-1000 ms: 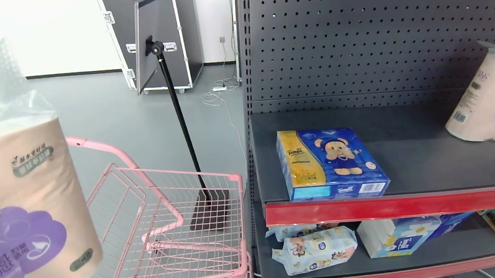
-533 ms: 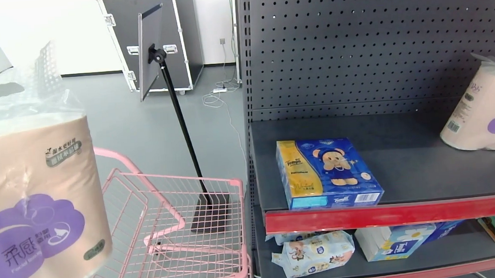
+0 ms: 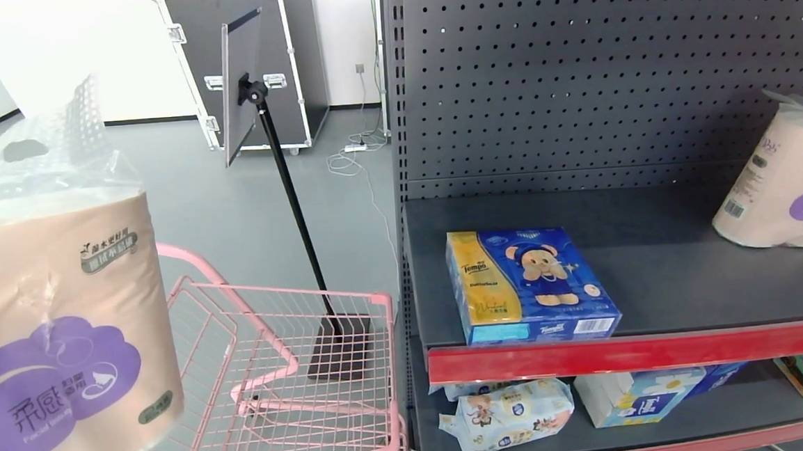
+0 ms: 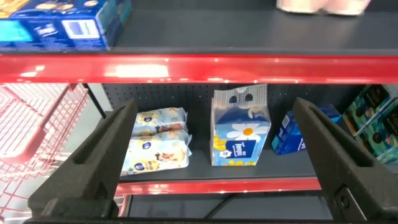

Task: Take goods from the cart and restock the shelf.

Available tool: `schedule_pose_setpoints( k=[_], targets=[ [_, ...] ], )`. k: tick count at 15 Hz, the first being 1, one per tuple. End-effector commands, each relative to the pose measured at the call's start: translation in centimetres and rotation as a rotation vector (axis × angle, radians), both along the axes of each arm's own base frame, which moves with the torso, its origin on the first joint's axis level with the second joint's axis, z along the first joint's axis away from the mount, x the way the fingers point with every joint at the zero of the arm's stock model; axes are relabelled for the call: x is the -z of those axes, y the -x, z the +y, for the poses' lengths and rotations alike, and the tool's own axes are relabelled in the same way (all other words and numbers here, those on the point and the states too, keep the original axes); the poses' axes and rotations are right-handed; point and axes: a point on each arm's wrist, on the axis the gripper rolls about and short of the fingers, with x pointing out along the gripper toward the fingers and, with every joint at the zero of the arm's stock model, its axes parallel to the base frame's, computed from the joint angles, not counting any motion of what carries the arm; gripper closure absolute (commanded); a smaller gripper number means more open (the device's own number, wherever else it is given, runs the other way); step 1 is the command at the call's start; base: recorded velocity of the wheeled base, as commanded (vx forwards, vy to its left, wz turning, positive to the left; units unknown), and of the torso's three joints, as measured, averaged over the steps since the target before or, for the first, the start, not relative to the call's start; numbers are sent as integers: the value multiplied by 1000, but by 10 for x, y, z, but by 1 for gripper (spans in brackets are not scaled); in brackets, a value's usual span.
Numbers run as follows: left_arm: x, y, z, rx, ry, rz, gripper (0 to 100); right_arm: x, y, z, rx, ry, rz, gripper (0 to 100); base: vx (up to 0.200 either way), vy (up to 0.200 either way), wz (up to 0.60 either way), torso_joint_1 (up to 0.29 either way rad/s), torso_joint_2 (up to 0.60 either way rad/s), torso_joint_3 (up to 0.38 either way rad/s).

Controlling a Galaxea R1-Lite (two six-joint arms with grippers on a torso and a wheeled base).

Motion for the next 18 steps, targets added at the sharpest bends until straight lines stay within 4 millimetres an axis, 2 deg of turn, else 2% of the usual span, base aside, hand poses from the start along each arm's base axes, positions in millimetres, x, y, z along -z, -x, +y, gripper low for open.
schedule_pose_setpoints(
  k=[1, 18],
  targets=[
    [0, 0, 0, 0, 0, 3, 100, 0, 0, 0, -4, 0, 1, 0, 0, -200, 0, 2, -2, 2],
    [-3, 2, 0, 0, 3, -20, 100, 0, 0, 0, -5, 0, 1, 0, 0, -200, 0, 3, 2, 1]
  ],
)
